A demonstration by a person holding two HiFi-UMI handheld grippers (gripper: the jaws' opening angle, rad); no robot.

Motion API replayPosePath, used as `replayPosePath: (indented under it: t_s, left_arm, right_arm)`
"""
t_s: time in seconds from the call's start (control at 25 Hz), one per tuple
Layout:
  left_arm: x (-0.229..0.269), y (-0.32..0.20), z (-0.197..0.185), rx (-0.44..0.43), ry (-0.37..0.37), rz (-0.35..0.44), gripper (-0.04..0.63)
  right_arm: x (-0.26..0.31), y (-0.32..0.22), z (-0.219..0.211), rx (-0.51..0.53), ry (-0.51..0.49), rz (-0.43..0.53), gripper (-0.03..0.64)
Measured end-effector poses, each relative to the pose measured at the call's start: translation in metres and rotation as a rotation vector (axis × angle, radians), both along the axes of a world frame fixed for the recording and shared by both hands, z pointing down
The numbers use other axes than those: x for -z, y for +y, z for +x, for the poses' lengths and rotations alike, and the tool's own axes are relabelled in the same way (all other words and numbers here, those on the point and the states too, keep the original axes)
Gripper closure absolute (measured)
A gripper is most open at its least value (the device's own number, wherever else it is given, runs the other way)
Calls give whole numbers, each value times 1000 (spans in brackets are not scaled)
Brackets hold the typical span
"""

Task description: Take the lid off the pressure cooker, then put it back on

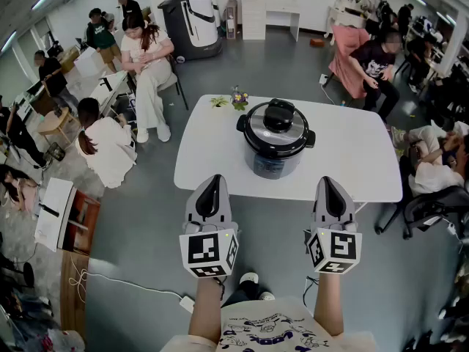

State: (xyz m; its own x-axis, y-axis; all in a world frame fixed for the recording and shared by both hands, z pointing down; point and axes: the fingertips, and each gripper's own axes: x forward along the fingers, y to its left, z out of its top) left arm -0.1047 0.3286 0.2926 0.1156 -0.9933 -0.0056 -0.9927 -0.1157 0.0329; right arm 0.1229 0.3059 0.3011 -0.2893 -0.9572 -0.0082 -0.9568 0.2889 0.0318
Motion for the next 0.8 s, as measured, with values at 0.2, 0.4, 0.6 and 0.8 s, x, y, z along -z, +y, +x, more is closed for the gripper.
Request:
replayPosePath:
  t_s: [0.2,0.4,0.6,0.8]
  left_arm:
    - [-3,-10,-5,-5,3,1,581]
    - [0,-19,-14,-11,10,2,581]
    - [0,-32,-28,-20,7,-3,581]
    - [-2,-45,-43,-18,21,5,581]
  right_arm:
    - [-4,-9,-5,-5,8,-3,606]
    - [-4,-18,-11,-13,12,-13,606]
    - [-5,-29,-22,-18,-7,-21,604]
    - [-10,-41,-37,12,22,-35,532]
